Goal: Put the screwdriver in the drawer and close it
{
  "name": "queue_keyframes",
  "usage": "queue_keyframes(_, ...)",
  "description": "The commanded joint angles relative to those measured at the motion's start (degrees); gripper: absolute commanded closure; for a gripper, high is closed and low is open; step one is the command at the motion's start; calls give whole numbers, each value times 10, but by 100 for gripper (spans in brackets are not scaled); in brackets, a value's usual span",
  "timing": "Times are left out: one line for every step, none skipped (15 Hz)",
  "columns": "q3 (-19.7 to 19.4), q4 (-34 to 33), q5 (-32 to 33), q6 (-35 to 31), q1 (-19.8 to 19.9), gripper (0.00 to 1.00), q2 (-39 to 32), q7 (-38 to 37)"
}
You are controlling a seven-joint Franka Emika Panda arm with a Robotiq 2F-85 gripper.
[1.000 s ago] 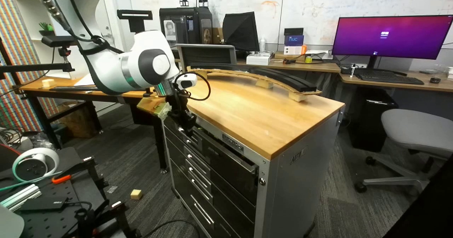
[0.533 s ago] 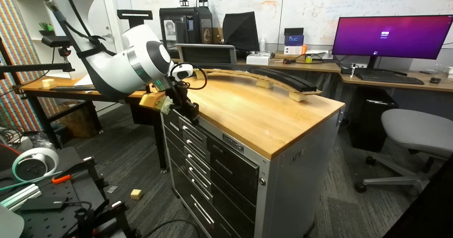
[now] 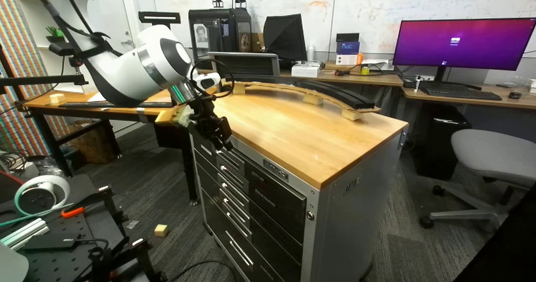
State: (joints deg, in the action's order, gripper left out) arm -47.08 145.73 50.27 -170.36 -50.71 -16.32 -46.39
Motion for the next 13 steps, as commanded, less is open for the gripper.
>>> queue_keyframes(1,31,-56,156,-11,14,141,111)
queue_keyframes(-3,29,-88,200,-19,8,168,156)
queue_keyframes(2,22,-125,246,-21,2,188,199)
queue_keyframes(2,8,-156,291,-27,0,199,235)
queue_keyframes(8,-4,-189,337,-27,0,215,271)
queue_keyframes(119,-17,-229,380,79,0,220,315)
queue_keyframes(143,-30,-263,423,97,0,229,347)
queue_keyframes(189,-38,-284,469,137,0,249,363)
queue_keyframes(233,-49,-313,512,180,0,261,381)
queue_keyframes(279,-31,-289,441,229,0,220,349)
queue_keyframes(311,-40,-308,472,257,1,231,365)
queue_keyframes(325,-45,-316,487,270,1,240,373)
queue_keyframes(329,-46,-318,492,276,0,245,377)
